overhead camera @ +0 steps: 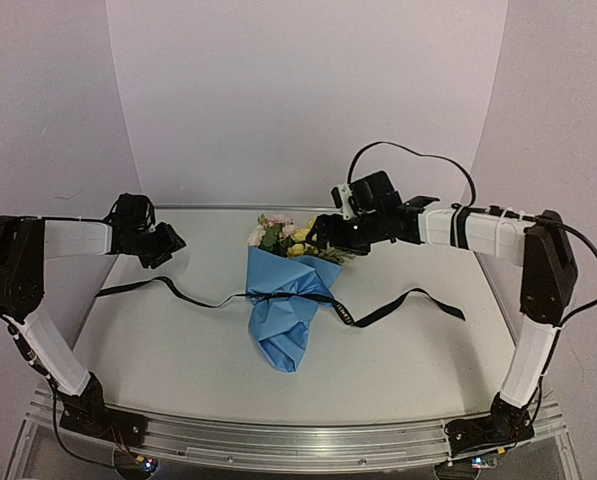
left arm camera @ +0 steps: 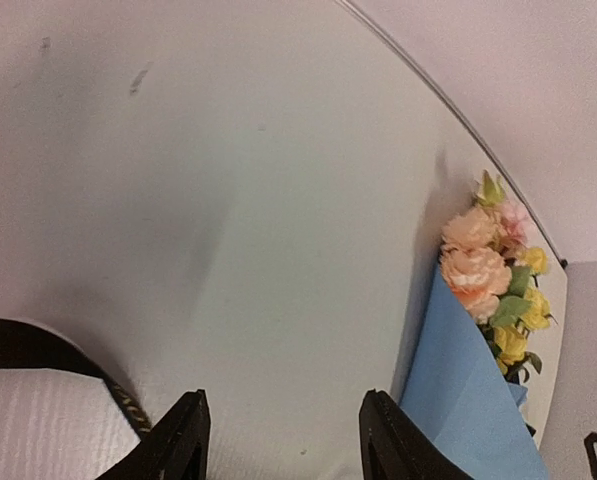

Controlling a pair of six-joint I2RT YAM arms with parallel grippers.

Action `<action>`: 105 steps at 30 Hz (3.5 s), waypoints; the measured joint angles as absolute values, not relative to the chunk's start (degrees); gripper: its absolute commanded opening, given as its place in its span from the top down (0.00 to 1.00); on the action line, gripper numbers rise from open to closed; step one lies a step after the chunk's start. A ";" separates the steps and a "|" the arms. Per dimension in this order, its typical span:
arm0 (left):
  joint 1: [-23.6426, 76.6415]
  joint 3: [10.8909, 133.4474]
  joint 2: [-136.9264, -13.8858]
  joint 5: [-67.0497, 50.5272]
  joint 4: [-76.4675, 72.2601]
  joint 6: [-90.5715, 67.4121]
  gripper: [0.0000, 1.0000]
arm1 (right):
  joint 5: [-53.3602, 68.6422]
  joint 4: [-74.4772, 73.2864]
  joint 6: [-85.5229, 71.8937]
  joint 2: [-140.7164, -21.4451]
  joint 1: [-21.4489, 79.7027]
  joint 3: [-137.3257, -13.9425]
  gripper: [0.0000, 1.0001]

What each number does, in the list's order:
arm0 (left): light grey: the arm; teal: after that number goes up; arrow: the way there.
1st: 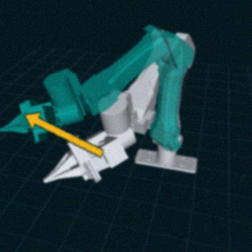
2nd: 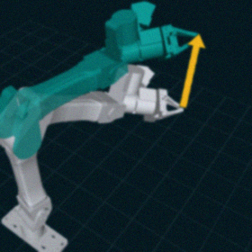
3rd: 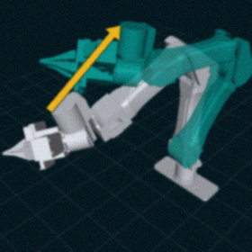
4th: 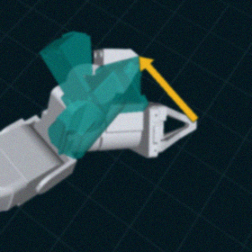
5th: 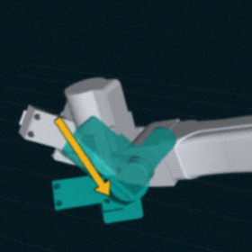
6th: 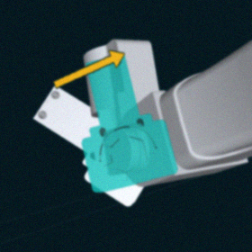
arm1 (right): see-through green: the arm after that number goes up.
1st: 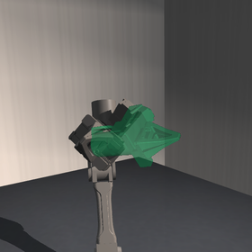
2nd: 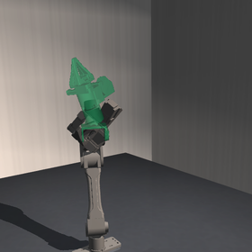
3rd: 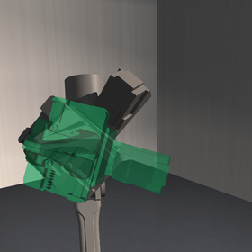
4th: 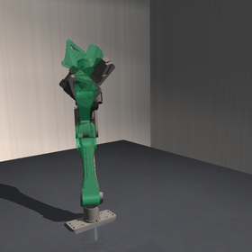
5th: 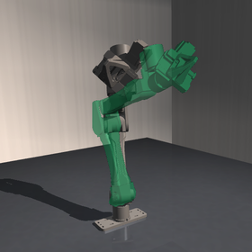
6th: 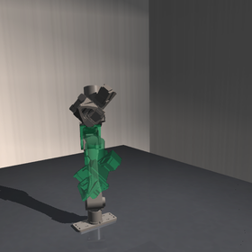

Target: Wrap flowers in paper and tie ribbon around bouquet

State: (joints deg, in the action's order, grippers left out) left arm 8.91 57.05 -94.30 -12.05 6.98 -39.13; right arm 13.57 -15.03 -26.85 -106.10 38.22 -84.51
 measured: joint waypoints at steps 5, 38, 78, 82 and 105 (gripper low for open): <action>18.42 60.22 -95.02 -16.57 2.77 -37.91 0.64 | 19.06 -17.16 -25.36 -114.56 38.55 -93.49 0.22; 40.82 65.11 -108.93 -34.93 -11.39 -35.08 0.90 | 30.49 -23.85 -26.63 -127.70 39.31 -106.59 1.00; 41.10 66.97 -115.70 -31.94 -3.78 -33.89 0.97 | 13.97 -21.71 -22.47 -113.58 40.10 -96.11 0.31; 41.10 67.31 -115.72 -31.93 -3.09 -33.88 0.97 | 14.74 -21.80 -20.58 -114.38 40.64 -94.30 0.43; 41.19 68.18 -116.33 -31.90 -2.44 -33.85 0.98 | 24.87 -20.99 -16.61 -122.88 34.60 -95.50 0.59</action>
State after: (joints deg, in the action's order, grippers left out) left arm 41.19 68.18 -116.33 -31.90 -2.44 -33.85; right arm 24.87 -20.99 -16.61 -122.88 34.60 -95.50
